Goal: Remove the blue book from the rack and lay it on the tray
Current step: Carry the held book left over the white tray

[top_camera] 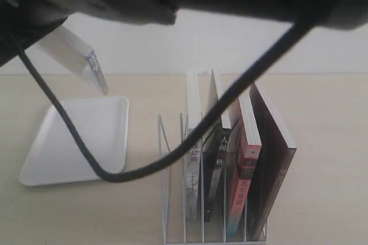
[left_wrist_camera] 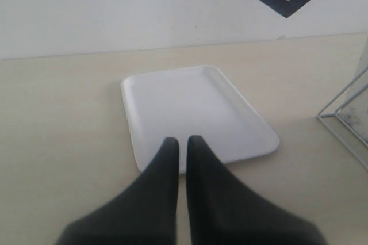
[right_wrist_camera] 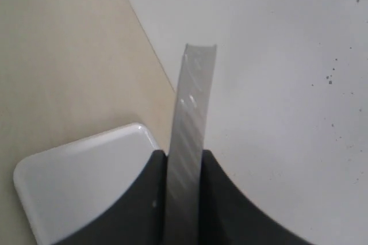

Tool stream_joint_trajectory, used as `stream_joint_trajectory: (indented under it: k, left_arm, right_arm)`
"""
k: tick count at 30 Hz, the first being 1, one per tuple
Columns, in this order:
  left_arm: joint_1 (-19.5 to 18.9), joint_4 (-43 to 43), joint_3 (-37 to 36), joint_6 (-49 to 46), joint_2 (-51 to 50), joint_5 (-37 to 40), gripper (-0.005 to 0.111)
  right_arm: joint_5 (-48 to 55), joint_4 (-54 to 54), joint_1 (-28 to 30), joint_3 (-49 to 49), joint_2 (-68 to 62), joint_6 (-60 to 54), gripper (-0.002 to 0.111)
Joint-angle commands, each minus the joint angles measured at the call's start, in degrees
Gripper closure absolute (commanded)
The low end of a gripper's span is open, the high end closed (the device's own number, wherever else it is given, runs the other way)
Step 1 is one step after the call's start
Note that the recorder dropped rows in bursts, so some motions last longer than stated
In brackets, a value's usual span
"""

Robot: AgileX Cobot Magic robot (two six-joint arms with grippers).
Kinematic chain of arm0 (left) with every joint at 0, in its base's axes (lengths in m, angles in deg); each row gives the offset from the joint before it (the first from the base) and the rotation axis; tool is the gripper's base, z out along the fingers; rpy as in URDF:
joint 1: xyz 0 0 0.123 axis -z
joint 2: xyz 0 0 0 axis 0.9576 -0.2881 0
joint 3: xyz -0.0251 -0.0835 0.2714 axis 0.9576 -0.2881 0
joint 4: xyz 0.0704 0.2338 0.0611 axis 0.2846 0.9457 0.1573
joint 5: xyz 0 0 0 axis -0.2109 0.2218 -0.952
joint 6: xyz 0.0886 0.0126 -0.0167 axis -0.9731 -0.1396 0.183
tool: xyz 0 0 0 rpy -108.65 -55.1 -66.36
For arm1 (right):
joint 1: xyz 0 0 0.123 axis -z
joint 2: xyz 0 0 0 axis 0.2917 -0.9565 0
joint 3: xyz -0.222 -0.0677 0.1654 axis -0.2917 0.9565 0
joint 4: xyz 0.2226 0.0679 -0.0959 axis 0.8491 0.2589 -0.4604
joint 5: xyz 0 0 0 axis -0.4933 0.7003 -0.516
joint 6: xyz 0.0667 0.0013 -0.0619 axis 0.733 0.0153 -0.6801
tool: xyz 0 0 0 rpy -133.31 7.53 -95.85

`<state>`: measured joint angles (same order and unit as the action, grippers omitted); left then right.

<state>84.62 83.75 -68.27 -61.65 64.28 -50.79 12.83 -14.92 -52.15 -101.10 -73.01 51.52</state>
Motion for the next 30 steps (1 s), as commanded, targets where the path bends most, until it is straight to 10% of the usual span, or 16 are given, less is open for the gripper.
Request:
stream_joint_trajectory:
  k: [1,30]
  left_arm:
    - [-0.2,-0.2,-0.2,-0.2,0.1,-0.1,0.103]
    - [-0.2,-0.2,-0.2,-0.2,0.1,-0.1,0.103]
  right_arm:
    - [-2.6,-6.7,-0.1,-0.3,-2.6,-0.7,0.108]
    - [-19.1,-28.2,8.2,-0.3,-18.9,2.8,0.108]
